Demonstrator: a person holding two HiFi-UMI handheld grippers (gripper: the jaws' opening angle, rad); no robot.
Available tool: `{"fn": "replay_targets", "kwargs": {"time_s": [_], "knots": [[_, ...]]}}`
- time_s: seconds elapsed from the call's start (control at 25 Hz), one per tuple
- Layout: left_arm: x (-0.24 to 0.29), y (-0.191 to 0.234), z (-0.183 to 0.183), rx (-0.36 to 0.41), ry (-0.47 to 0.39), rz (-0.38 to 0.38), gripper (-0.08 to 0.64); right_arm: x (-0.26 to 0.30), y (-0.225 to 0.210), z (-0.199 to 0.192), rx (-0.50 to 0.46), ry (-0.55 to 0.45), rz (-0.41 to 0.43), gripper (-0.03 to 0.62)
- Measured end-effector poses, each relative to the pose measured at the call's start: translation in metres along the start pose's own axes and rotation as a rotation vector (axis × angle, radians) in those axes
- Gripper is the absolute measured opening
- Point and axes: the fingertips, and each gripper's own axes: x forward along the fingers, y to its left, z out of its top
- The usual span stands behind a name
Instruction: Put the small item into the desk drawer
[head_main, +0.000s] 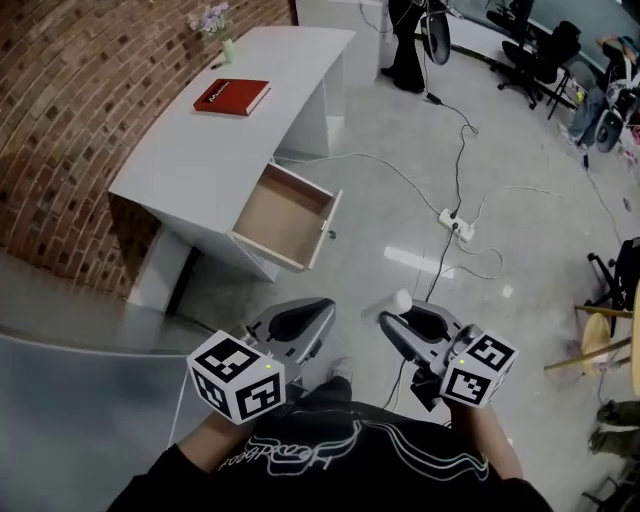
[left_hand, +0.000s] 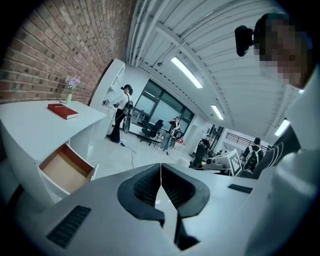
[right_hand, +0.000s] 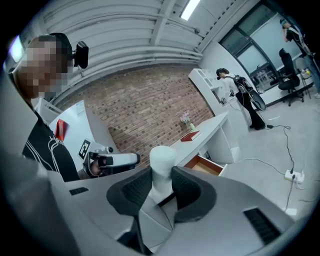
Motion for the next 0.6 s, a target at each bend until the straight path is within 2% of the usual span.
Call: {"fn": "replay_targets", "kwargs": {"time_s": [0.16,0.28,0.6], "knots": [[0.017,0.070,0.020,-0.030,-0.007,0.054,0.023,0.054,-0.043,0.024,-0.068,0.061,-0.020,0.130],[0.024,0.109,0.021,-0.048,-0.005,0.090,0.023,0.085,-0.057,0.034,-0.120,0.082,-0.001,0.130],[0.029,0.155,0.015,-0.078,-0.002,0.145,0.023,0.130,-0.080,0.040,-0.150,0.138,0.012,0.130]]}}
